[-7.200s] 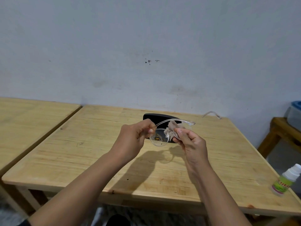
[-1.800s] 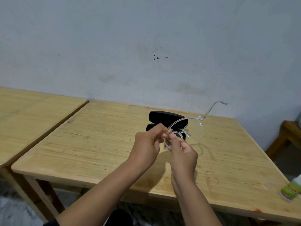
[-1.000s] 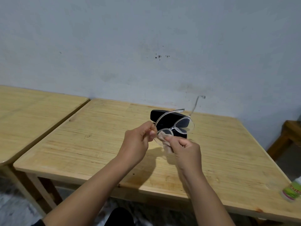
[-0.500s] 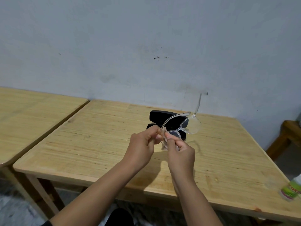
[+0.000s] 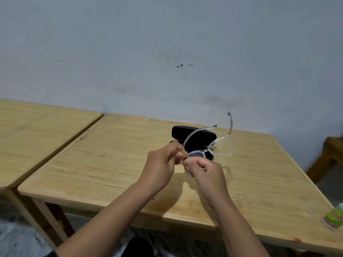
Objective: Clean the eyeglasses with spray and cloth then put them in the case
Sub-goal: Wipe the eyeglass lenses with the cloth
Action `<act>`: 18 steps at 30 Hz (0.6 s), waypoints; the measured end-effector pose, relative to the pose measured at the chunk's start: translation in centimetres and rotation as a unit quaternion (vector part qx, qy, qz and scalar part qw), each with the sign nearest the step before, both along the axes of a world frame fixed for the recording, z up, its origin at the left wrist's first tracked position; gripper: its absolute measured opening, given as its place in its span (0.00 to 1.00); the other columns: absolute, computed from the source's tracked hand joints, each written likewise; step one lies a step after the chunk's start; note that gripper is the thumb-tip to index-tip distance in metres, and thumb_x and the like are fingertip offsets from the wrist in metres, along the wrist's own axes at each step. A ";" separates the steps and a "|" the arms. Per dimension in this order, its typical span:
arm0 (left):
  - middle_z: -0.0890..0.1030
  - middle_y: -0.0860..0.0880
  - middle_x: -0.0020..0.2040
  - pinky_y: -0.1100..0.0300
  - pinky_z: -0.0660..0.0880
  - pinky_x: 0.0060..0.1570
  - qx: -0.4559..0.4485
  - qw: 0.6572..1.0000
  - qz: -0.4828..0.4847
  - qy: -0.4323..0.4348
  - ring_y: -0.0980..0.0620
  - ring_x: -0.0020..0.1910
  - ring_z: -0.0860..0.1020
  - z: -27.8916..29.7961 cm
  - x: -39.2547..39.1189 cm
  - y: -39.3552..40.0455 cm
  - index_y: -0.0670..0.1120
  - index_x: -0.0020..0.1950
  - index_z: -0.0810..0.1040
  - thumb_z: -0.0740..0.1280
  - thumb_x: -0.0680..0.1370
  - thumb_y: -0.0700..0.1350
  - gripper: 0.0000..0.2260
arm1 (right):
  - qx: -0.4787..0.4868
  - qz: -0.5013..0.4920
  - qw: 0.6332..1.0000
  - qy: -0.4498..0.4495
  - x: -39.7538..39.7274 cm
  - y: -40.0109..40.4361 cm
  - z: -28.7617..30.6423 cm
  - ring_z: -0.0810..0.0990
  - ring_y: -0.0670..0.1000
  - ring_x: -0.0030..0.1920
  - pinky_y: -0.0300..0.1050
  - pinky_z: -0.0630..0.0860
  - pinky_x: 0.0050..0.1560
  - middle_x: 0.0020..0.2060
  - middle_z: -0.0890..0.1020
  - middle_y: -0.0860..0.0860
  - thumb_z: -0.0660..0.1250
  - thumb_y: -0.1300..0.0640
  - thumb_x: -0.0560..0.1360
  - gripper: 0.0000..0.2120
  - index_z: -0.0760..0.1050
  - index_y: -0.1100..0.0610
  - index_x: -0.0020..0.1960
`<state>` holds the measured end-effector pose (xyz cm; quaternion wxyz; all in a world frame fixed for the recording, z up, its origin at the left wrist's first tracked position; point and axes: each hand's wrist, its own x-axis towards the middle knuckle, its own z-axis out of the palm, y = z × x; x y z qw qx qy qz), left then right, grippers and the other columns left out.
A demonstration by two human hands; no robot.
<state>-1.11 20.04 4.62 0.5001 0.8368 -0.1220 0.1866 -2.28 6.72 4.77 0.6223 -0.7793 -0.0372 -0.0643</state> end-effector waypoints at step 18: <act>0.83 0.48 0.39 0.54 0.79 0.43 0.001 1.000 -0.005 -0.024 0.64 0.43 0.81 -0.1 -0.3 -0.9 0.50 0.41 0.76 0.62 0.76 0.32 0.13 | 0.063 -0.097 0.992 -0.056 0.4 0.5 -1.2 0.79 0.32 0.49 0.28 0.75 0.49 0.49 0.83 0.40 0.66 0.59 0.75 0.09 0.81 0.49 0.52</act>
